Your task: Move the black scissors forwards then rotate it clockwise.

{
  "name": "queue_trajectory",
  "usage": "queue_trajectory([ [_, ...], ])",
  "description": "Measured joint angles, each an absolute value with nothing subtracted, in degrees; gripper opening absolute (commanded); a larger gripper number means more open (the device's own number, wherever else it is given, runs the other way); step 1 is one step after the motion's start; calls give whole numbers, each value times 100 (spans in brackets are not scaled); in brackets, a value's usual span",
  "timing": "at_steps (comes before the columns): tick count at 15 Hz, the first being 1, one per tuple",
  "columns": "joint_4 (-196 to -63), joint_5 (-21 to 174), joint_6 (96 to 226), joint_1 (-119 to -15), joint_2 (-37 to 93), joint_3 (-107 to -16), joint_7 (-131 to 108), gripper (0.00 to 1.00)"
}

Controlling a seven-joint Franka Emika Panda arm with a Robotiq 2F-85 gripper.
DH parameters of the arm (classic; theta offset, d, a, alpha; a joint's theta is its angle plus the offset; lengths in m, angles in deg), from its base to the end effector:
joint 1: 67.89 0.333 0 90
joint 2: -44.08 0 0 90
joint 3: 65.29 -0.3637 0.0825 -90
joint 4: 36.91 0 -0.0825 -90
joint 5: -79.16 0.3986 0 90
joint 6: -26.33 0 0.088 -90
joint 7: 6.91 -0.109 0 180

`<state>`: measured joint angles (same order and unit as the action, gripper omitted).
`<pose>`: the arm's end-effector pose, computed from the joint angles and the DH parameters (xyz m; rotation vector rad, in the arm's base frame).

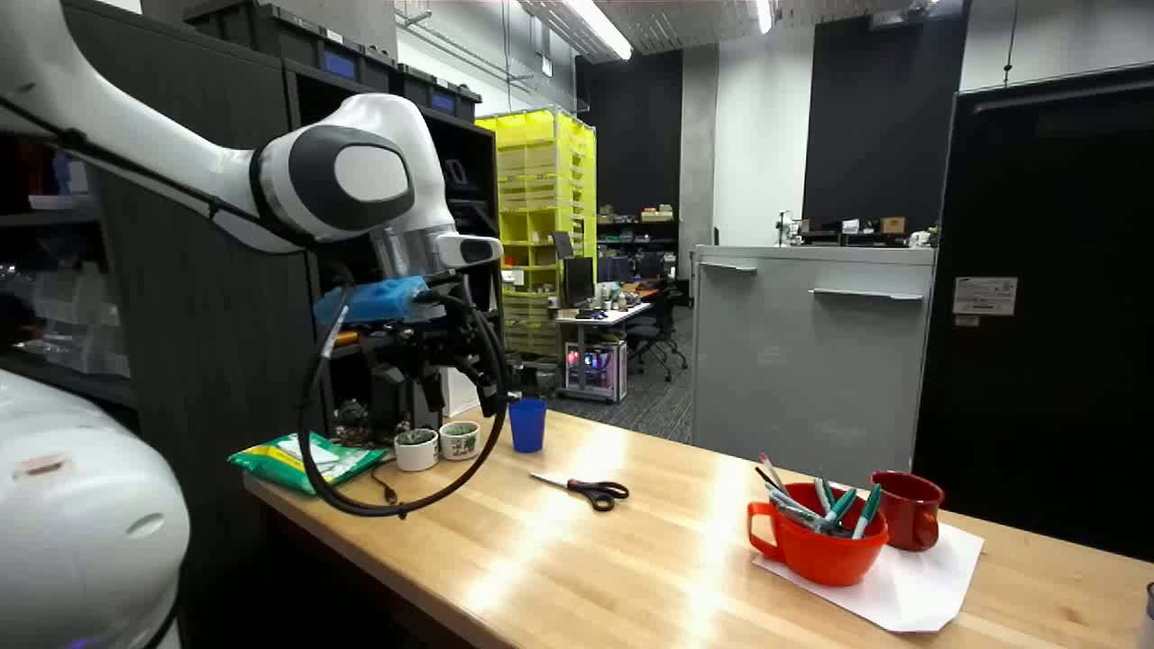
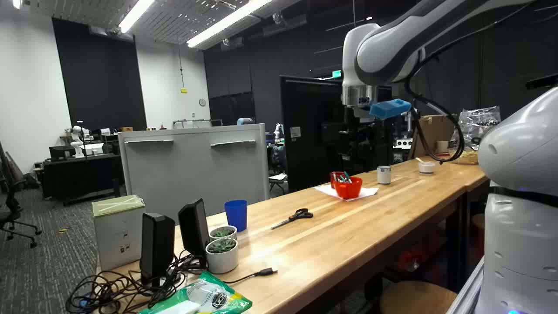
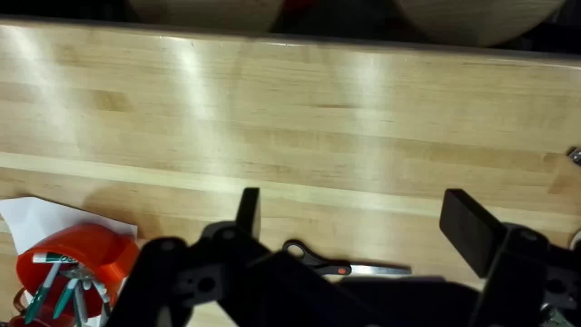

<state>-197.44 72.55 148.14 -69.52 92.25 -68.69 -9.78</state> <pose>0.2889 0.0039 0.4688 2.9893 0.0262 0.2508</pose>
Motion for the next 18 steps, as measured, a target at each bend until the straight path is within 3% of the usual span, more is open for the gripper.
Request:
queue_trajectory([
  [18, -19535, 6874, 14759, -6965, 8600, -6475, -165, 100],
])
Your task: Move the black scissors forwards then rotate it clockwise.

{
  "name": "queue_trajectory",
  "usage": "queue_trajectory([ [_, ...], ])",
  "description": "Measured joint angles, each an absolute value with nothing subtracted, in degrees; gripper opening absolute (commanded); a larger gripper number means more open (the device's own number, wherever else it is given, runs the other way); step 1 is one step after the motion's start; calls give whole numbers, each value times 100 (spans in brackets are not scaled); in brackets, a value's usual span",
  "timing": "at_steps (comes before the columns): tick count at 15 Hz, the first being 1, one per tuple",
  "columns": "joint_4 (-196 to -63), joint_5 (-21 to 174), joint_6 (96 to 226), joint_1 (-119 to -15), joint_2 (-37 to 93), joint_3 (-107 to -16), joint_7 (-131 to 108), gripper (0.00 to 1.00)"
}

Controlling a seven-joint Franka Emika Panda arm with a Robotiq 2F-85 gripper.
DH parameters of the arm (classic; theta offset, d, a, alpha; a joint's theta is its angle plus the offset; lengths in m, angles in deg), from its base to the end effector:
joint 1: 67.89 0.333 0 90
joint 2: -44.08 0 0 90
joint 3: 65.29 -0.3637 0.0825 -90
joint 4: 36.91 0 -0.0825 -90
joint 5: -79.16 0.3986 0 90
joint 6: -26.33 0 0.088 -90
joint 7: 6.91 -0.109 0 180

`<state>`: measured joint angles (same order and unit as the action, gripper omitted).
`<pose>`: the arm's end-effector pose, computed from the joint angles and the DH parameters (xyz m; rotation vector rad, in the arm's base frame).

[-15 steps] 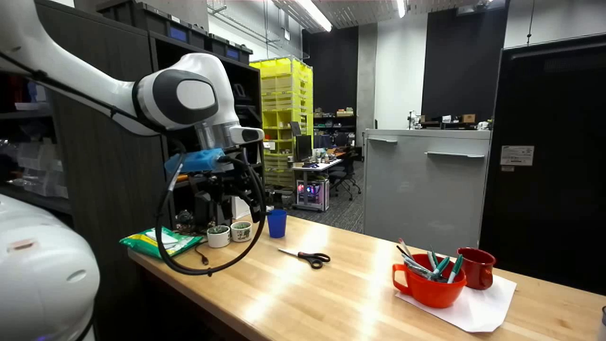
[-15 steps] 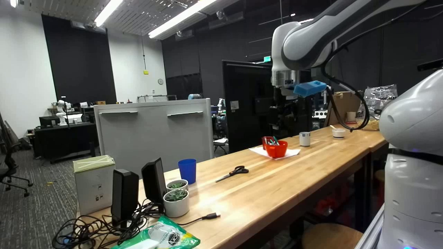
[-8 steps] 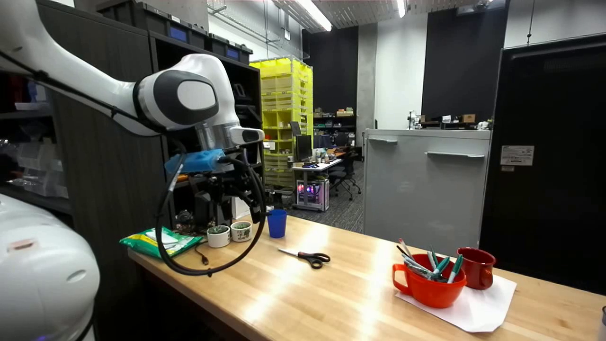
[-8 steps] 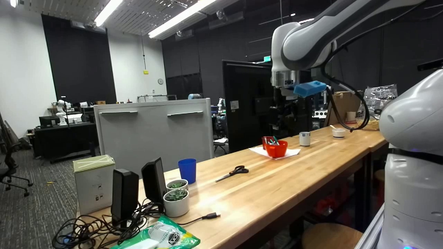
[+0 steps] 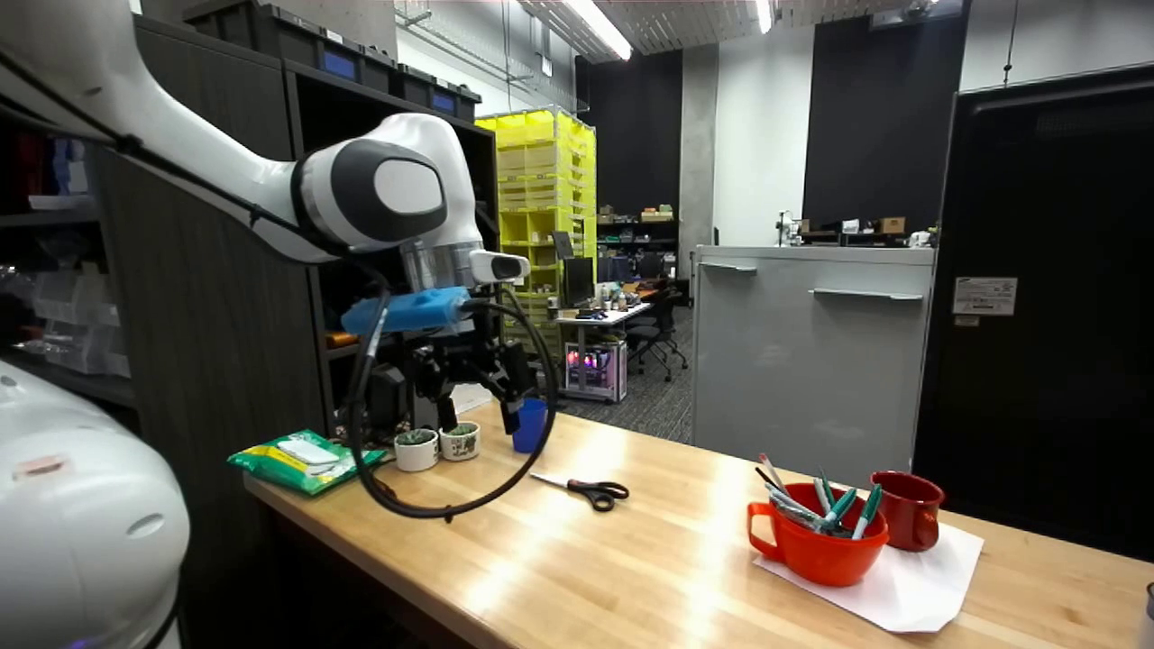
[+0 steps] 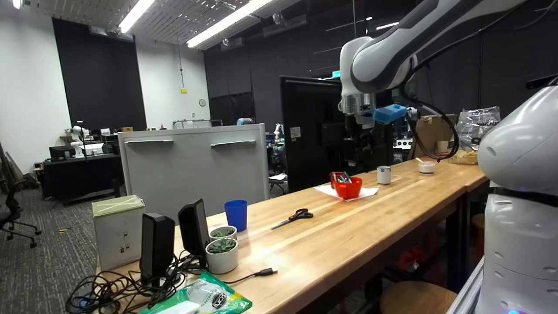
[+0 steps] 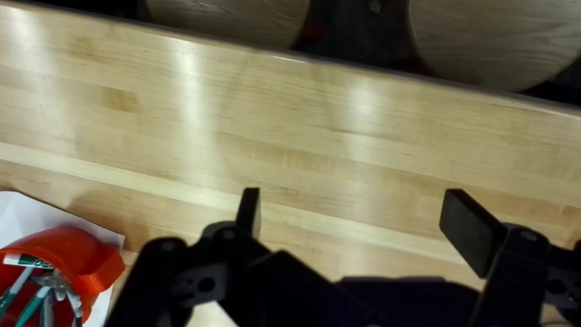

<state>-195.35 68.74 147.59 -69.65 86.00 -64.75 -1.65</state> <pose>0.3084 -0.0210 0.4539 2.9742 0.2114 0.1086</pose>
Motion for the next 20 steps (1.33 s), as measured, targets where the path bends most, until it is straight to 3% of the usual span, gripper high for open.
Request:
queue_trajectory([
  [6, -19054, 6059, 14774, -7058, 7607, -6036, 988, 100],
  [20, -18774, 5675, 15272, -7049, 7098, -5982, 1433, 100],
])
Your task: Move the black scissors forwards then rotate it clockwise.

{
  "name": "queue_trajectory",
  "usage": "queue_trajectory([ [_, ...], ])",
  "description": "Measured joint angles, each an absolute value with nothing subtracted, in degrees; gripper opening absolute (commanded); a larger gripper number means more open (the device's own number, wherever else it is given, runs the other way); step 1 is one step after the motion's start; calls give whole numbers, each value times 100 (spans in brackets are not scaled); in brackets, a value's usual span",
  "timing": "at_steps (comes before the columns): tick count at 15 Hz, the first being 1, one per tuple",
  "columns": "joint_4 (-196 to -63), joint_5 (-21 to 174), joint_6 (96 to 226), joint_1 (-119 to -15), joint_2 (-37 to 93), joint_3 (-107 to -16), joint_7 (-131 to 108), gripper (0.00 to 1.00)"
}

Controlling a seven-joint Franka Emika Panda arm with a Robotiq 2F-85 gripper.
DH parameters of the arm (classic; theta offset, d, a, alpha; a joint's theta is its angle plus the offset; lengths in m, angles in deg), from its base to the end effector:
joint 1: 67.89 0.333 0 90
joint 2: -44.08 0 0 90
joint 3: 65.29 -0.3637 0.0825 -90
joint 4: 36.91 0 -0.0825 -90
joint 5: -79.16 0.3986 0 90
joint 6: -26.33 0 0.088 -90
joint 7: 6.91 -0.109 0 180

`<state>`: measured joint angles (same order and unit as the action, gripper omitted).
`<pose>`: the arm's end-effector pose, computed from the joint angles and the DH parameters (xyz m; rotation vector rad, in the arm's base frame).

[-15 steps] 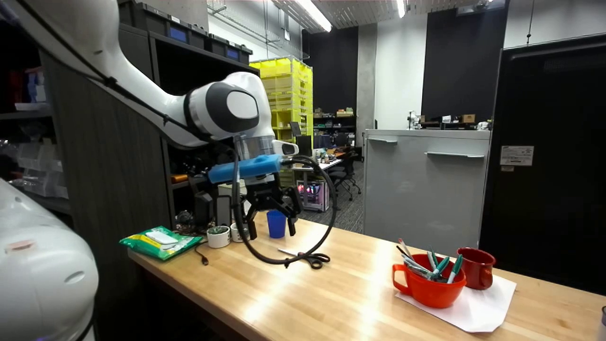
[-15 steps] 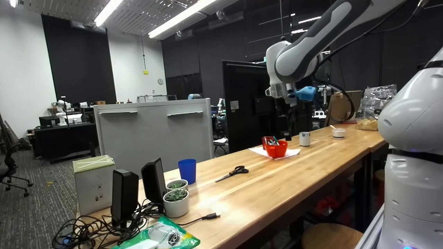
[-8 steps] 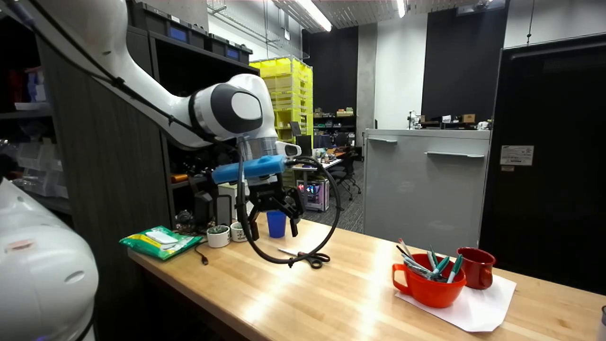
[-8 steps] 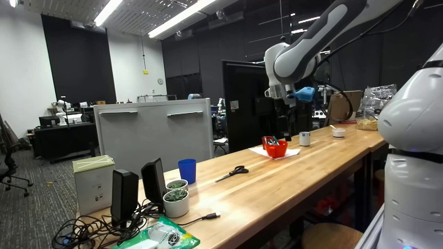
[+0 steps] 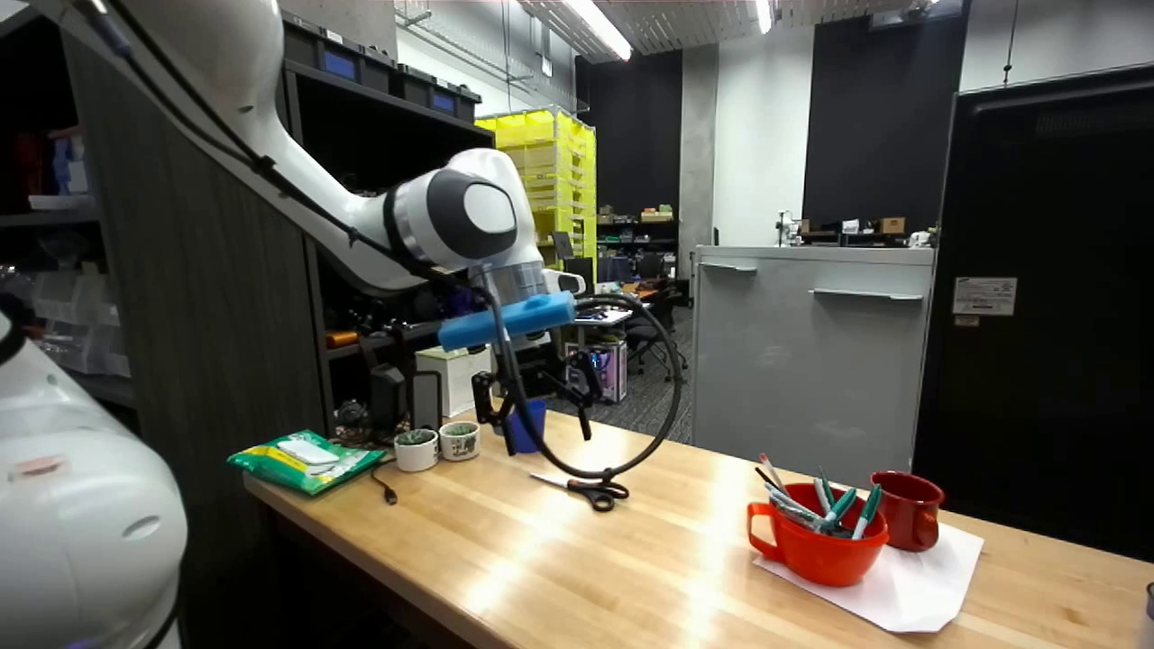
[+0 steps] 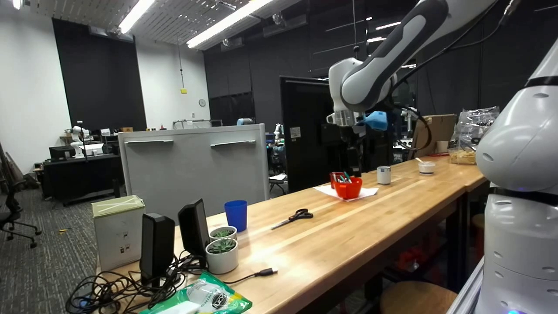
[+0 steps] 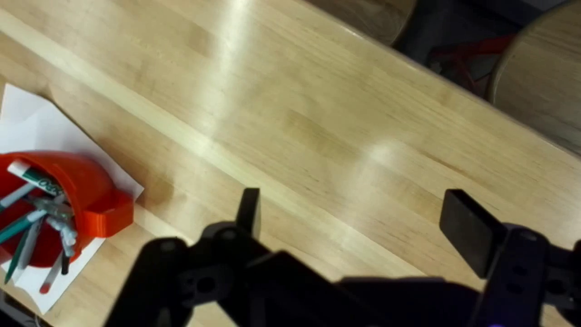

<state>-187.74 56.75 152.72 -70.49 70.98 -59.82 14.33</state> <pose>0.3745 -0.0674 0.4364 2.7854 0.6610 -0.0354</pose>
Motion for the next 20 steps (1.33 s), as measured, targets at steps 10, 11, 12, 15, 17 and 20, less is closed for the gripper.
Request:
queue_trajectory([
  [10, -16691, 6820, 16029, -6679, 4613, -5865, 4840, 100],
  [11, -16493, 6964, 15915, -6674, 4418, -5942, 5165, 100],
  [12, -16392, 6993, 15883, -6684, 4307, -5985, 5199, 100],
  [15, -16390, 6993, 15891, -6731, 4268, -6014, 5177, 100],
  [17, -16392, 6993, 15891, -6776, 4288, -6013, 5177, 100],
  [20, -16392, 6993, 15891, -6782, 4283, -6020, 5177, 100],
])
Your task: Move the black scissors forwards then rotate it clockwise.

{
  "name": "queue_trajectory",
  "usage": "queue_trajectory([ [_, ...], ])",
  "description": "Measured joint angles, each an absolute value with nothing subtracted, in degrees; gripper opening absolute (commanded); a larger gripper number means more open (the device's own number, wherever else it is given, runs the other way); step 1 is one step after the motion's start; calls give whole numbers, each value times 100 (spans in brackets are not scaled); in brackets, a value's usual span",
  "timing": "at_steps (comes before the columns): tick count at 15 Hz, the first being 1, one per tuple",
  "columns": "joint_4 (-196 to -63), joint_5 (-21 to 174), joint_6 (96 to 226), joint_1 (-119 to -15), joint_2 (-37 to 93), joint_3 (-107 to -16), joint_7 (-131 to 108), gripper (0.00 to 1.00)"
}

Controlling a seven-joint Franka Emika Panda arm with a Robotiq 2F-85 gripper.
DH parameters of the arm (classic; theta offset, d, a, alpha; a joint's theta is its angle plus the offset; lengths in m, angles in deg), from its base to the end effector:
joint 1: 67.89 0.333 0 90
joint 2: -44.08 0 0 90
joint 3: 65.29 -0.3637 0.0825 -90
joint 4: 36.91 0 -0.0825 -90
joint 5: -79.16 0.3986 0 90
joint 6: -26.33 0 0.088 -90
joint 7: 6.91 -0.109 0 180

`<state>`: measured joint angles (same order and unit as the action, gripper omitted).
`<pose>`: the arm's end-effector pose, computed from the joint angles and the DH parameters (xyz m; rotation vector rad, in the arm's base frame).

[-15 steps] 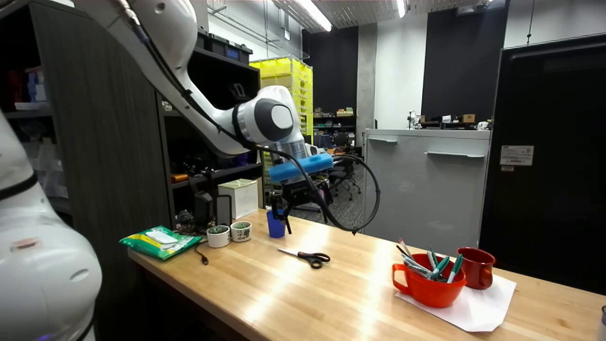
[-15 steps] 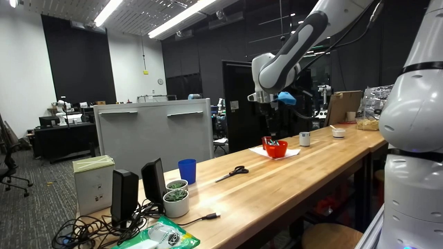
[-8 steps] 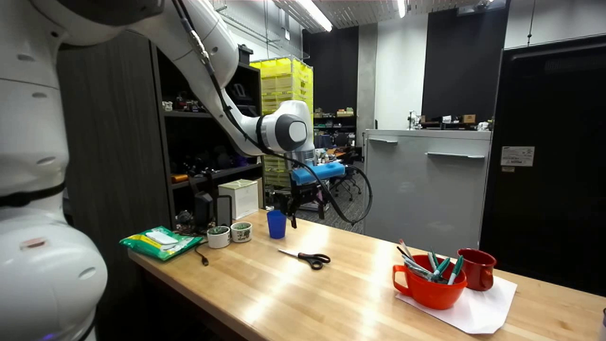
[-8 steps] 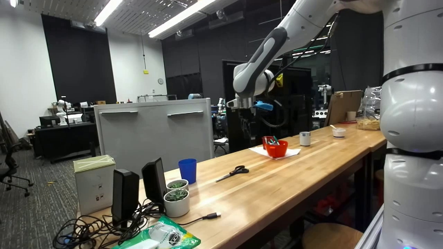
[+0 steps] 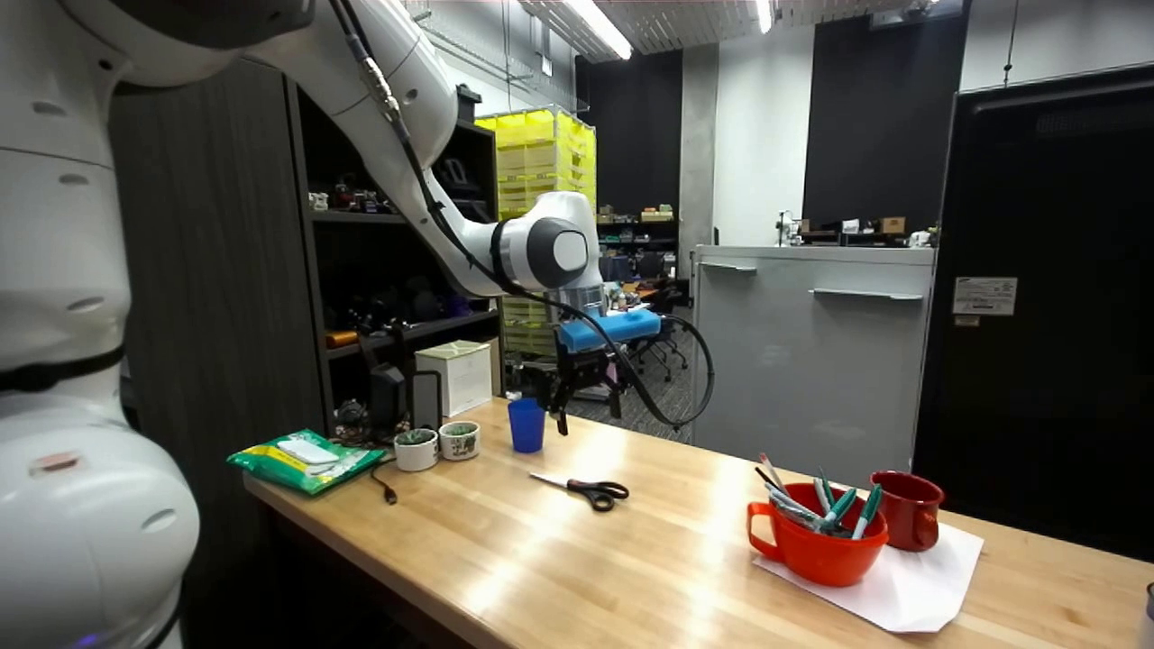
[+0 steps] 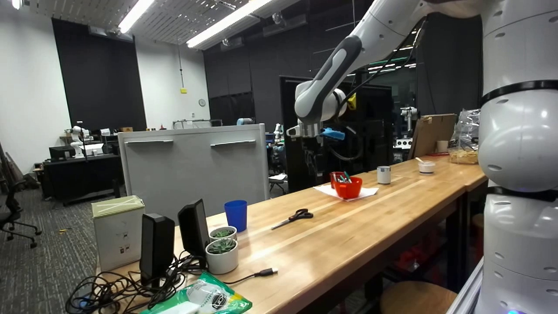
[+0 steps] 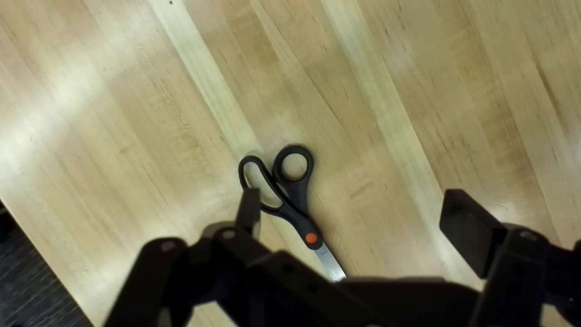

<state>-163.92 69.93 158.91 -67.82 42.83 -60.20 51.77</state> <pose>0.5482 -0.0513 0.4110 2.5991 1.4904 -0.0028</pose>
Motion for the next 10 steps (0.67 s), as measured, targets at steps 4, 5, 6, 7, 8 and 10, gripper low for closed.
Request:
queue_trajectory([
  [4, -16200, 6990, 15825, -6802, 4046, -6110, 5823, 100],
  [5, -16087, 6989, 15788, -6801, 3923, -6153, 6084, 100],
  [6, -15953, 6989, 15750, -6801, 3779, -6209, 6354, 100],
  [7, -15814, 6989, 15723, -6802, 3629, -6266, 6611, 100],
  [8, -15670, 6989, 15695, -6803, 3474, -6323, 6878, 100],
  [10, -15410, 6989, 15675, -6809, 3183, -6431, 7399, 100],
])
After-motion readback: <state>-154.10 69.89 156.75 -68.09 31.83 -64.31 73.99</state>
